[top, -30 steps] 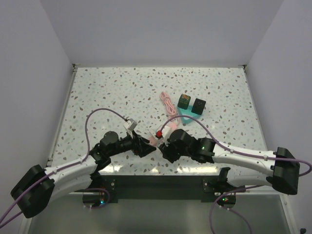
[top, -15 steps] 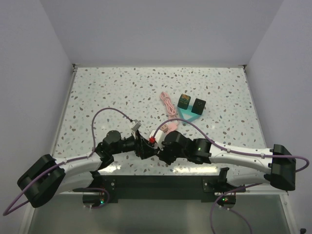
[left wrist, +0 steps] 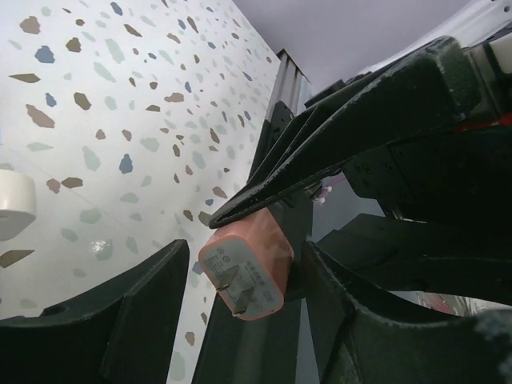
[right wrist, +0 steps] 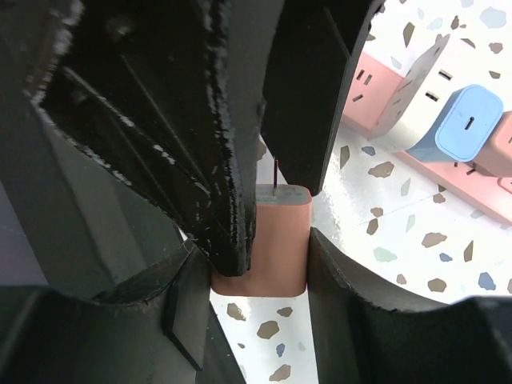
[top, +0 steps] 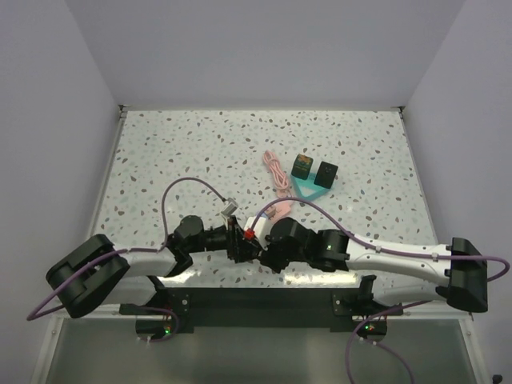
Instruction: Insert the plug
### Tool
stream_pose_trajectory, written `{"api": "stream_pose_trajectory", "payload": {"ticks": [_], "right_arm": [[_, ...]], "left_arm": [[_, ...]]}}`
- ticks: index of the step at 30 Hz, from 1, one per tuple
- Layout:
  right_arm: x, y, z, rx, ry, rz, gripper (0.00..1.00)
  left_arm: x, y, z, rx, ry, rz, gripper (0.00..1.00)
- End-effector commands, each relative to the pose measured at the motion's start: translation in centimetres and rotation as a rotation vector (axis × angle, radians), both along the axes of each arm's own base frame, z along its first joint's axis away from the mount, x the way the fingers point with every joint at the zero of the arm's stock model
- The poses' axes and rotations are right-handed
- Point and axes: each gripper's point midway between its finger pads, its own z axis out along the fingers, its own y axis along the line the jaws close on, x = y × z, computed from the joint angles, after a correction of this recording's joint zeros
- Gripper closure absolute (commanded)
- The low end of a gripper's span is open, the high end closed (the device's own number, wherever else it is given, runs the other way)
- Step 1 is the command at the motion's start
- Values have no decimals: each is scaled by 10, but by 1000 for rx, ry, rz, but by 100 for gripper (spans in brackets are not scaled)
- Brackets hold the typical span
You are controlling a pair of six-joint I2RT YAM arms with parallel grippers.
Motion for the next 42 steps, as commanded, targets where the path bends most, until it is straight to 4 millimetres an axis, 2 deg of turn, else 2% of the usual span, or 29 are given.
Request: {"api": "stream_pose_trajectory", "payload": {"ticks": [1,5,8,9,10,11,12,13,14,15,20,23,24,26,31,35,38,42], "right_arm": [[7,7,33,96,-71,-8,100],[11,2,39,101,-108,-7,100],[12,0,41,101,-115,-12,99],[14,-1,42,101,-122,-24,98],[14,-2,42,100,-124,-28,97],[16,-2,45,109,-128,-48,90],[19,-3,47,108,-137,-59,83],[21,-5,49,120,-132,-96,72],[22,-5,52,132,-130,-111,45],[21,-6,60,155,-134,-117,37],[24,-12,85,248,-146,-173,22],[23,-12,100,313,-131,-205,18],[23,-11,105,333,-126,-209,18],[21,-6,119,401,-103,-220,18],[19,3,155,580,-51,-265,18],[16,8,184,765,12,-292,20],[12,11,198,863,43,-284,23],[6,16,205,921,80,-253,29]], "left_arm": [[-15,-8,20,-96,-36,-90,38],[-28,-13,23,-126,-28,-158,49],[-38,-15,29,-158,-28,-214,60],[-40,-15,36,-190,-52,-229,71],[-42,-16,36,-197,-32,-238,76],[-45,-15,38,-210,-33,-247,84],[-46,-14,46,-242,-53,-251,100],[-45,-13,47,-251,-37,-243,100],[-44,-13,49,-257,-44,-239,100],[-44,-13,50,-263,-54,-240,100],[-25,0,71,-306,-134,-178,100],[-7,8,84,-304,-206,-112,100],[-2,8,77,-269,-185,-92,100],[6,11,86,-268,-245,-54,100],[5,18,106,-317,-344,-36,100],[-4,23,120,-366,-405,-54,100],[-9,28,133,-404,-464,-47,100],[-17,37,158,-458,-555,-29,100]]}}
